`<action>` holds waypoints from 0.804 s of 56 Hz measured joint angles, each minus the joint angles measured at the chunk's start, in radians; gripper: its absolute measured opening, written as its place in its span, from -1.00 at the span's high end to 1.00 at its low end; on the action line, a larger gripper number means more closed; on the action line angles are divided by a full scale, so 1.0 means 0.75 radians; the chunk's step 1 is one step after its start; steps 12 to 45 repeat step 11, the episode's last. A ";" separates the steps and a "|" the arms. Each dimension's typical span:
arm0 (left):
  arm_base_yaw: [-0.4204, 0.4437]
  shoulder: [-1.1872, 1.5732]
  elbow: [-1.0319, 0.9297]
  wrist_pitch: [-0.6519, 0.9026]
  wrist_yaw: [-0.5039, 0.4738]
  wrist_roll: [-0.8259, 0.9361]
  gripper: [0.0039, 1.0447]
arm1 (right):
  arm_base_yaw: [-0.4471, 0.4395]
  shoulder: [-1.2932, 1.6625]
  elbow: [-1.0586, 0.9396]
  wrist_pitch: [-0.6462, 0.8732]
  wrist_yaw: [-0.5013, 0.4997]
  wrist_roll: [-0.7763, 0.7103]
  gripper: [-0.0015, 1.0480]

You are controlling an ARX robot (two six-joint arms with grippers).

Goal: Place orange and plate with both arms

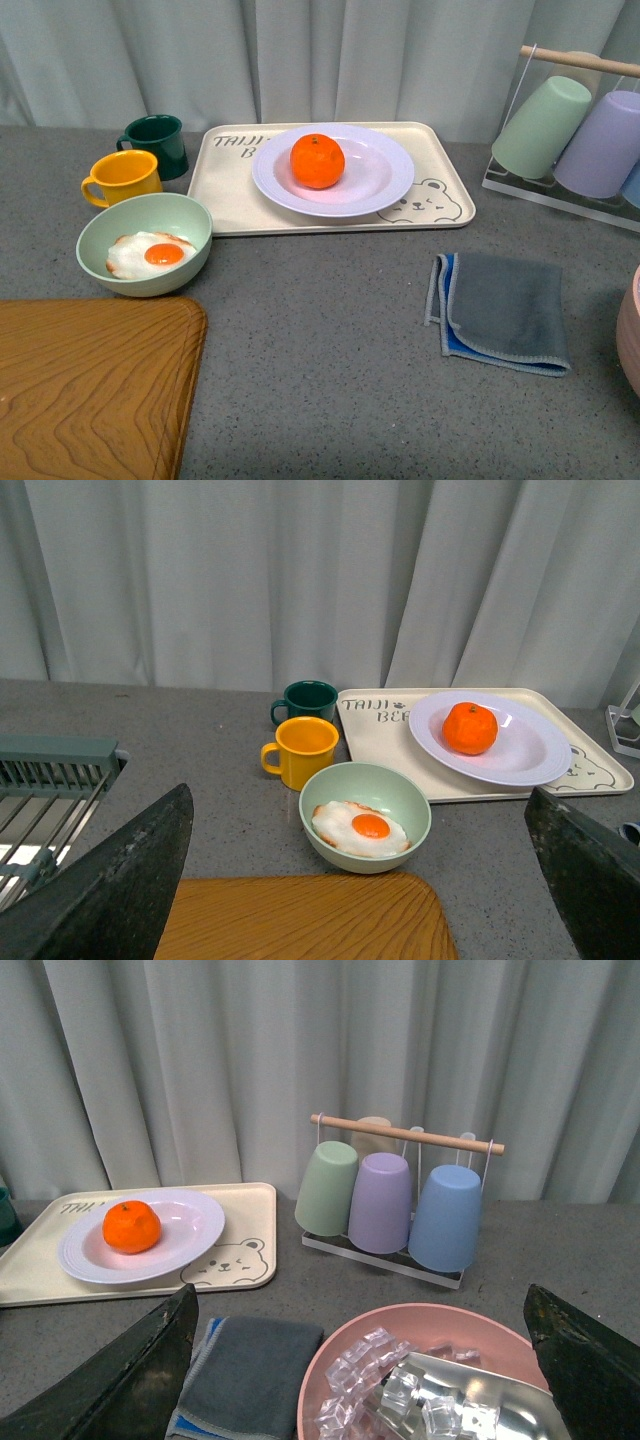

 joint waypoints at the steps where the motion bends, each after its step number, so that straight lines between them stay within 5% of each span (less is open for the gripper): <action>1: 0.000 0.000 0.000 0.000 0.000 0.000 -0.88 | 0.000 0.000 0.000 0.000 0.000 0.000 -0.82; 45: 0.000 0.000 0.000 0.000 -0.001 0.000 -0.88 | 0.000 0.000 0.000 0.000 0.000 0.000 -0.82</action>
